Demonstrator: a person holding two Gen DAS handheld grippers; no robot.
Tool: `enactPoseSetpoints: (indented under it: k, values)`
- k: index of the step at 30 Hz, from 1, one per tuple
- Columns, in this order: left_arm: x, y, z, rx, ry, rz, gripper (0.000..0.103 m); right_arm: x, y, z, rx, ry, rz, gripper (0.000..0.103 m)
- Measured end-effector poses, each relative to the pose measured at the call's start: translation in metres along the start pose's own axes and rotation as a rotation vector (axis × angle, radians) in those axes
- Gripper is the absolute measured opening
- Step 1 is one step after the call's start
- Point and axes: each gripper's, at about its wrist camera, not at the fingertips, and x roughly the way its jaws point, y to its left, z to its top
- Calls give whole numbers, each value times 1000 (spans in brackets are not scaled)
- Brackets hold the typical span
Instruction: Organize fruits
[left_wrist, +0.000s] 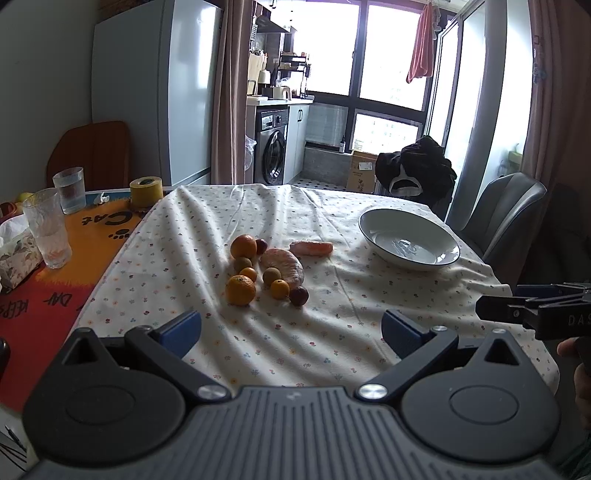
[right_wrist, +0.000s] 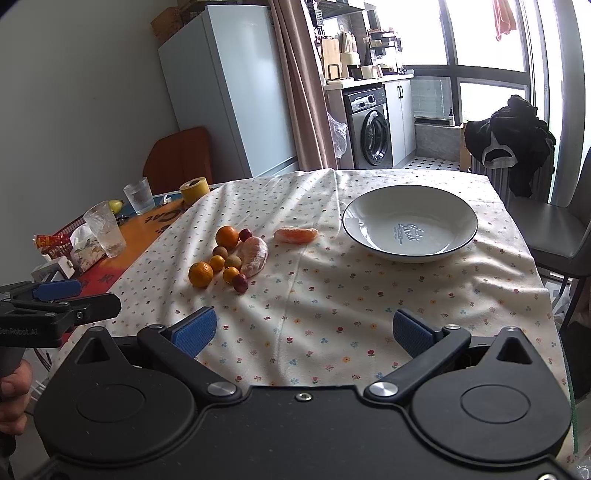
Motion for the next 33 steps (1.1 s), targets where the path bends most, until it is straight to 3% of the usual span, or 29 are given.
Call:
enactPoseSetpoints:
  k: [33]
  values:
    - [0, 3, 1, -2, 3, -3, 103, -1, -4, 2, -10, -2, -25, 103]
